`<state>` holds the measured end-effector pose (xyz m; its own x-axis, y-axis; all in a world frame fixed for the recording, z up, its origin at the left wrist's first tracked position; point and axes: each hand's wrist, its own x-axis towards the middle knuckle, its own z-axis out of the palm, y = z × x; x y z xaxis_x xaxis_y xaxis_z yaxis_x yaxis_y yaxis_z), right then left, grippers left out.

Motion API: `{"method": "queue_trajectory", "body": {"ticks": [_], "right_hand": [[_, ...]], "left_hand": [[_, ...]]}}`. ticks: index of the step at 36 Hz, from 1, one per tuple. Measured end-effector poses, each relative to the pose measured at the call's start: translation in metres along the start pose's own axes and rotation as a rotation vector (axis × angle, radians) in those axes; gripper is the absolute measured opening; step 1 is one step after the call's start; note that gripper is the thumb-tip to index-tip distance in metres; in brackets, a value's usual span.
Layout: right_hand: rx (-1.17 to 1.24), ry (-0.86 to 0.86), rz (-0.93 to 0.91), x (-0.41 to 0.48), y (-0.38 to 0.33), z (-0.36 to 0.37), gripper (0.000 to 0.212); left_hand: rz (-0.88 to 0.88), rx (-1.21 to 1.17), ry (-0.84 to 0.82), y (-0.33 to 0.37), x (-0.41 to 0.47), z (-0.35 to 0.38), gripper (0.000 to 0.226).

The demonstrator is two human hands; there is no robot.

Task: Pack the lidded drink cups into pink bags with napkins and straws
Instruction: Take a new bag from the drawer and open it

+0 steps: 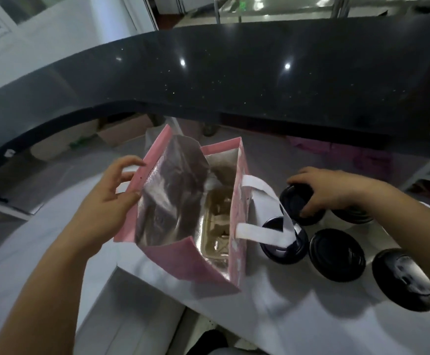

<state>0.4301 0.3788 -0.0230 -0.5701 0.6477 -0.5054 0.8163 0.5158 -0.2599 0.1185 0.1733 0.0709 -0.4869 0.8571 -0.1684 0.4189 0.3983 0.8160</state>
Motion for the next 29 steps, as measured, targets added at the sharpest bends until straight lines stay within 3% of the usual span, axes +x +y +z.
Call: {"method": "queue_trajectory", "body": {"ticks": [5, 11, 17, 25, 29], "right_hand": [[0.071, 0.043, -0.005, 0.004, -0.005, 0.0, 0.071], [0.067, 0.06, 0.112, 0.004, -0.01, -0.003, 0.055], [-0.035, 0.077, 0.253, 0.004, -0.021, 0.001, 0.084], [-0.061, 0.043, 0.348, 0.005, -0.041, 0.001, 0.086], [-0.06, 0.074, 0.387, 0.005, -0.048, 0.003, 0.084]], "left_hand": [[0.086, 0.03, -0.053, -0.016, 0.003, -0.004, 0.034], [0.108, -0.081, -0.171, -0.025, 0.011, -0.014, 0.021], [0.187, -0.057, -0.276, -0.029, 0.02, -0.021, 0.034], [0.4, 0.163, -0.161, -0.043, 0.029, -0.023, 0.035], [0.439, 0.156, -0.184, -0.044, 0.04, -0.028, 0.031]]}}
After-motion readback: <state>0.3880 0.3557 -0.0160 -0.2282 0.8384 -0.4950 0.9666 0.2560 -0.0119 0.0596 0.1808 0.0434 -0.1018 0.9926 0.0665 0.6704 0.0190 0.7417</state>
